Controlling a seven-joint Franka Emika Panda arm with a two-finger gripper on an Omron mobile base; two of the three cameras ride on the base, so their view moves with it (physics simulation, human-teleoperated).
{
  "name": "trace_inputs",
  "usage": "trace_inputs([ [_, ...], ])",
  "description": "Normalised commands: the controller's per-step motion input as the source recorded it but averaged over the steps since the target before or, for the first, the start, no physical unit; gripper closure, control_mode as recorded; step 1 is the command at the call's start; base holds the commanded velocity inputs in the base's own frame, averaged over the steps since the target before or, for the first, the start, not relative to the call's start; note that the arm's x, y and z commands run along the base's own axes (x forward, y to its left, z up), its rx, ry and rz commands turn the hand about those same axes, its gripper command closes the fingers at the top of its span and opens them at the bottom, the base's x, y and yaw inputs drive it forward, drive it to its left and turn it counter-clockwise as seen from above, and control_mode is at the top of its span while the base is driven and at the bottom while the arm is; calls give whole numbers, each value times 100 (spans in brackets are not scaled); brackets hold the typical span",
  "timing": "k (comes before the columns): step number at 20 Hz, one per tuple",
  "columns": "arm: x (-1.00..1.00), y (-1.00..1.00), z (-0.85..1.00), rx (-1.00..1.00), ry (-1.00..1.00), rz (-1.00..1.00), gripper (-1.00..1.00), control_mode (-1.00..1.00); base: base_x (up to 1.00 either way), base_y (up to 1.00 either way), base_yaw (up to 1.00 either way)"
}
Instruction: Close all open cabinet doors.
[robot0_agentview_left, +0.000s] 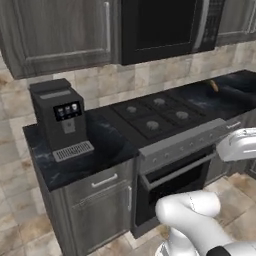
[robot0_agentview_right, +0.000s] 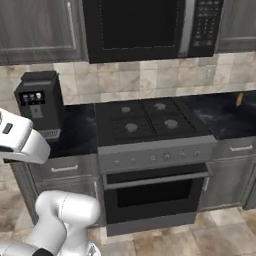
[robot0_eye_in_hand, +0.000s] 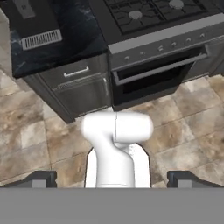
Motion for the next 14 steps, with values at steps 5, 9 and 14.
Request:
trace_inputs([
  [5, 0, 0, 0, 0, 0, 0, -100, 100, -9, -11, -89],
  [9, 0, 0, 0, 0, 0, 0, -100, 100, 0, -4, -94],
  [14, 0, 0, 0, 0, 0, 0, -100, 100, 0, 0, -96],
])
